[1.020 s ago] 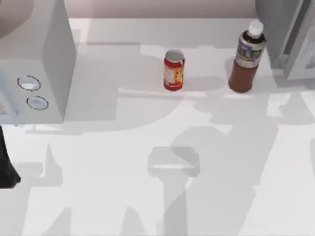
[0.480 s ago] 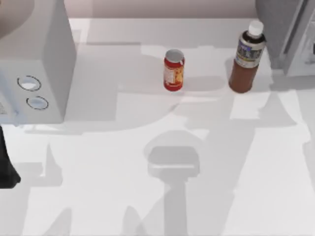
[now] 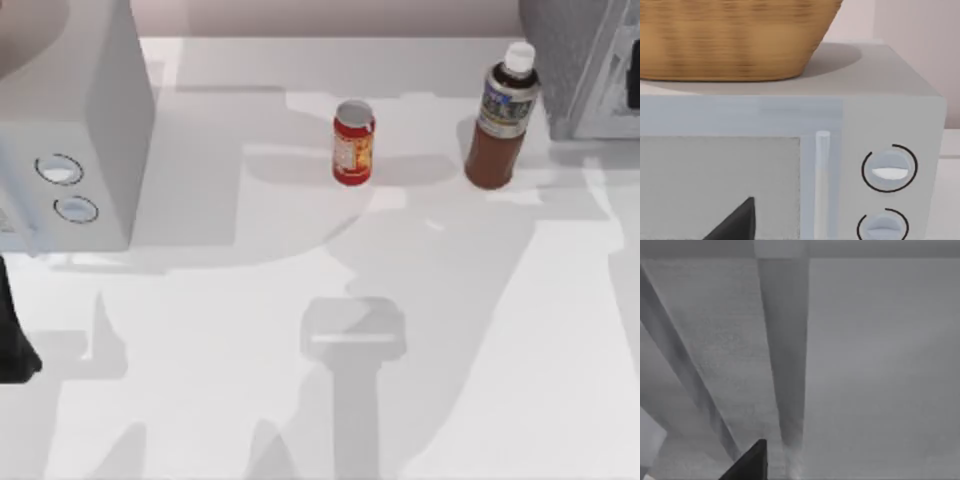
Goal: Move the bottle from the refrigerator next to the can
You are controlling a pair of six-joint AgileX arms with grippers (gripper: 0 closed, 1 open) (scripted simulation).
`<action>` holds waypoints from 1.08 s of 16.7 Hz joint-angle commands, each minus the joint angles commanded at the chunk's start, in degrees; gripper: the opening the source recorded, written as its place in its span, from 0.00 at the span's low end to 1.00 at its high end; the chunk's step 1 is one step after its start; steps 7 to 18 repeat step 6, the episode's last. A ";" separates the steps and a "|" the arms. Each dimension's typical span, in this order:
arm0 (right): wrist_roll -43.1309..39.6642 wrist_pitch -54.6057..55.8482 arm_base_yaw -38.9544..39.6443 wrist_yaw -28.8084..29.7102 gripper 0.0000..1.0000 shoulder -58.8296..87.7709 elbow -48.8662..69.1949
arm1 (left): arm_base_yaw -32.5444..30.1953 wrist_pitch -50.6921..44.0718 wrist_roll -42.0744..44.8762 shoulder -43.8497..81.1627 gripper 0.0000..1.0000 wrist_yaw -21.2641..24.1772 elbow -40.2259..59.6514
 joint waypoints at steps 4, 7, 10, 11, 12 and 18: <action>0.02 -1.59 0.11 0.12 1.00 5.86 8.06 | 0.00 0.00 0.00 0.00 1.00 0.00 0.00; 0.02 -1.77 0.12 0.14 1.00 6.53 8.91 | 0.00 0.00 0.00 0.00 1.00 0.00 0.00; 0.02 -1.77 0.12 0.14 1.00 6.53 8.91 | 0.00 0.00 0.00 0.00 1.00 0.00 0.00; 0.02 -1.77 0.12 0.14 1.00 6.53 8.91 | 0.00 0.00 0.00 0.00 1.00 0.00 0.00; 0.02 -1.77 0.12 0.14 1.00 6.53 8.91 | 0.00 0.00 0.00 0.00 1.00 0.00 0.00; 0.02 -1.77 0.12 0.14 1.00 6.53 8.91 | 0.00 0.00 0.00 0.00 1.00 0.00 0.00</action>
